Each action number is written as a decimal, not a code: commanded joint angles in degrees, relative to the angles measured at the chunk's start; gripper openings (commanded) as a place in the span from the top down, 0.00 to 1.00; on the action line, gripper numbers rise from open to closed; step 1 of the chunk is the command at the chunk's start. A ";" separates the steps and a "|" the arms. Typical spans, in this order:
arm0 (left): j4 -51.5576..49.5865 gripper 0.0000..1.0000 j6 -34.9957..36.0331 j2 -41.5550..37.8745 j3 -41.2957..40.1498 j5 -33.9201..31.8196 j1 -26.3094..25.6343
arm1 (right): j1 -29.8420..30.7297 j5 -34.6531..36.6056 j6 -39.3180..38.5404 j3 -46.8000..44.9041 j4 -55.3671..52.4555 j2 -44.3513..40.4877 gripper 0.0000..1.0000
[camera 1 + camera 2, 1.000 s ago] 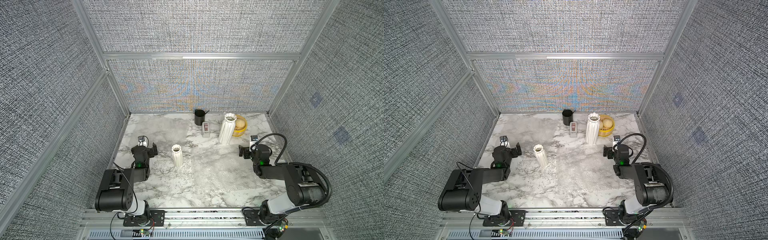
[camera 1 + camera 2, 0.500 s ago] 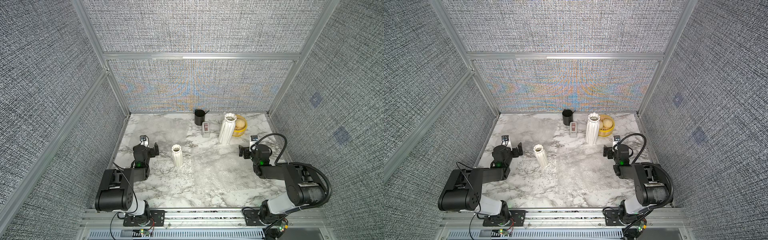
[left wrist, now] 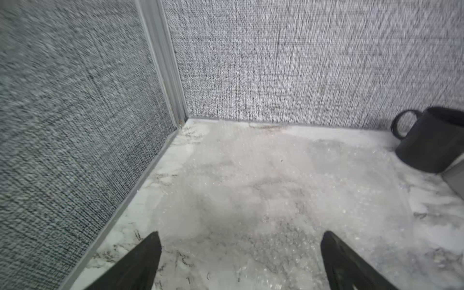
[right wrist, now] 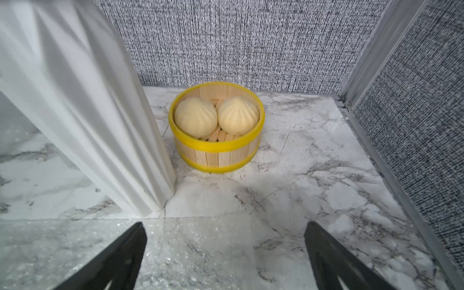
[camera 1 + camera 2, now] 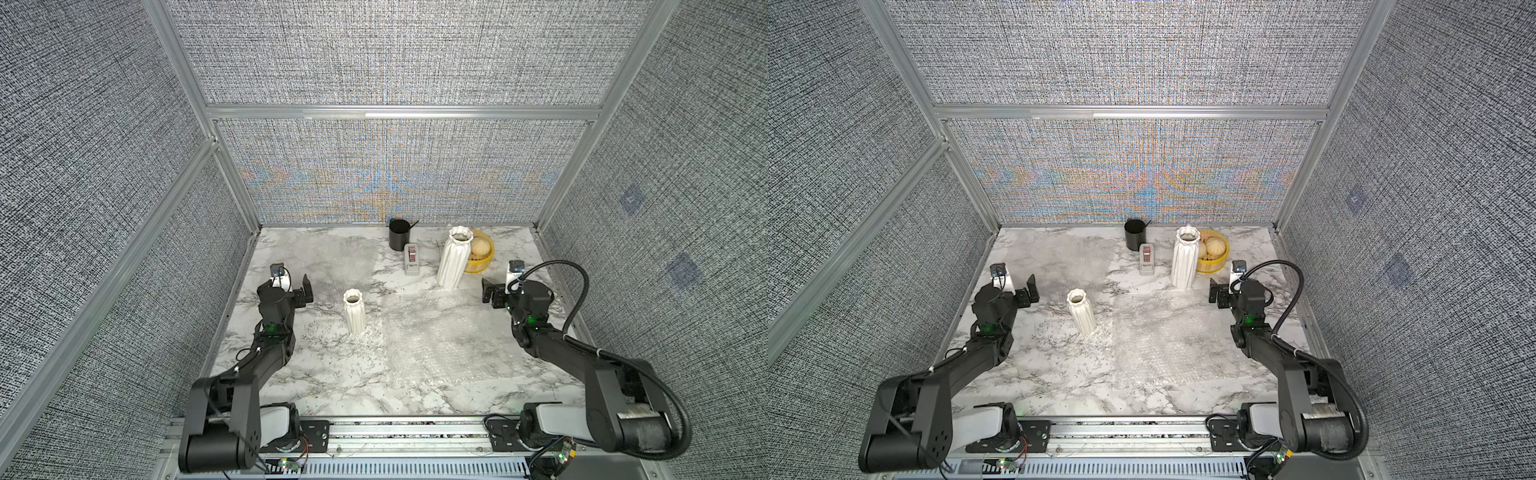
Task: Wrap vases in bubble wrap
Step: Pick up the vase from the center of the board.
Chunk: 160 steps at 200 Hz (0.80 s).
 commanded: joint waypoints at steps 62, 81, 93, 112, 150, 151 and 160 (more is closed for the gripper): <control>-14.20 0.01 -30.75 -17.59 1.04 -0.64 0.18 | -2.55 -11.81 18.97 10.23 -27.08 -4.79 0.01; -15.89 0.01 -30.98 -17.81 2.93 5.72 0.10 | 0.90 -9.33 16.28 8.18 -25.01 -7.43 0.01; -17.65 0.01 -33.04 -18.12 3.76 6.94 -0.10 | 3.96 -6.94 13.94 6.59 -23.32 -9.64 0.01; -22.09 0.01 -34.82 -18.22 6.35 9.58 -0.75 | 8.37 -4.54 10.69 5.00 -21.62 -11.83 0.01; -27.73 0.01 -34.86 -16.01 12.13 12.52 -7.08 | 14.33 -0.87 7.27 2.36 -12.06 -10.81 0.01; -27.85 0.01 -34.81 -15.95 12.38 12.55 -7.31 | 14.33 -0.80 7.35 2.41 -11.87 -10.66 0.01; -28.68 0.01 -34.13 -14.57 14.20 12.72 -9.33 | 14.33 -0.55 7.32 2.93 -9.82 -8.69 0.01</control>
